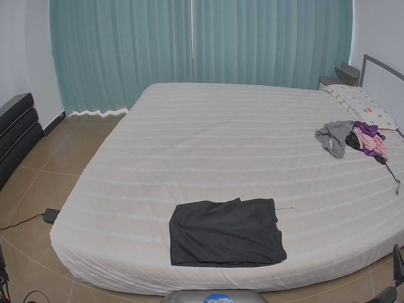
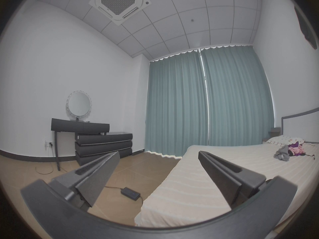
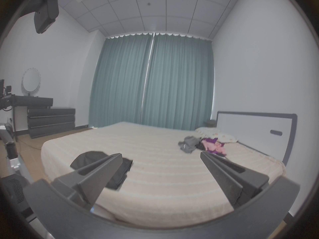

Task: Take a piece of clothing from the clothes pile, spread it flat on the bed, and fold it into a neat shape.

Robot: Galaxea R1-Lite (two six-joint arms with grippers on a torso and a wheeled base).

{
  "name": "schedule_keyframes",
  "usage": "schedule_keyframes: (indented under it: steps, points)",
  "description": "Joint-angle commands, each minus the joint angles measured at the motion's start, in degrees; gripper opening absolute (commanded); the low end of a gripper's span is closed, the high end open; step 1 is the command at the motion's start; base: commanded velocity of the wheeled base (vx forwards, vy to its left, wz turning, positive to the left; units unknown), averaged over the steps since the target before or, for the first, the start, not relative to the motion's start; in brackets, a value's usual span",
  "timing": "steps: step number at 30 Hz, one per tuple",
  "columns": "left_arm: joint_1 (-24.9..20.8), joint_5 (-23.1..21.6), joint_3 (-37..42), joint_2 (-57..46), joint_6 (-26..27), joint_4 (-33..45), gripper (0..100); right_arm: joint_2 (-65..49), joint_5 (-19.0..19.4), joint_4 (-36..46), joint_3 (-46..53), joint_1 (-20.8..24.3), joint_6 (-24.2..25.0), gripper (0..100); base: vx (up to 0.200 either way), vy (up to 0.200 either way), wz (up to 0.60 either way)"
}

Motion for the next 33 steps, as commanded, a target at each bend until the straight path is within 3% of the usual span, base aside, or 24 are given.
schedule_keyframes:
  steps: [1, 3, 7, 8, 14, 16, 21, 27, 30, 33]
  points:
    - [0.1, -3.6, 6.6, -1.2, 0.3, -10.5, 100, -2.1, -1.6, -19.6, 8.7, -0.3, -2.2, 100, 0.000, 0.000, 0.00]
    - [0.1, -4.7, 9.8, -1.2, 0.8, -14.5, 100, -2.1, -1.5, -28.0, 13.2, -0.5, -5.6, 100, 0.000, 0.000, 0.00]
    - [0.1, -6.8, 9.8, -1.2, 0.2, -13.5, 100, -2.1, -2.1, -27.9, 13.1, -0.5, -5.8, 100, 0.000, 0.000, 0.00]
    - [0.1, -9.5, 9.8, -1.2, 0.1, -13.2, 100, -2.1, -2.1, -27.9, 13.1, -0.5, -5.8, 100, 0.000, 0.000, 0.00]
    - [0.1, -16.3, 9.8, -1.2, -0.5, -8.0, 100, -2.1, -2.8, -19.1, 13.2, -0.5, -4.3, 100, 0.000, 0.000, 0.00]
    - [0.1, -17.2, 9.8, -1.2, -0.5, -4.6, 100, -2.1, -5.2, -13.7, 13.2, -0.5, -3.8, 100, 0.000, 0.000, 0.00]
    - [0.1, -17.7, 9.8, -1.2, -1.5, 1.0, 100, -2.1, -5.5, -13.8, 13.2, -0.5, -3.4, 100, 0.000, 0.000, 0.00]
    - [0.1, -21.5, 9.8, -1.2, -1.9, 1.2, 100, -2.1, -9.6, -13.7, 13.2, -0.5, 1.0, 100, 0.000, 0.000, 0.00]
    - [0.1, -22.7, 9.8, -1.2, -1.3, 1.6, 100, -2.1, -11.7, -13.8, 13.2, -0.5, 0.8, 100, 0.000, 0.000, 0.00]
    - [0.1, -23.1, 9.8, -1.2, -1.3, 1.6, 100, -2.1, -10.9, -13.8, 13.2, -0.5, 0.7, 100, 0.000, 0.000, 0.00]
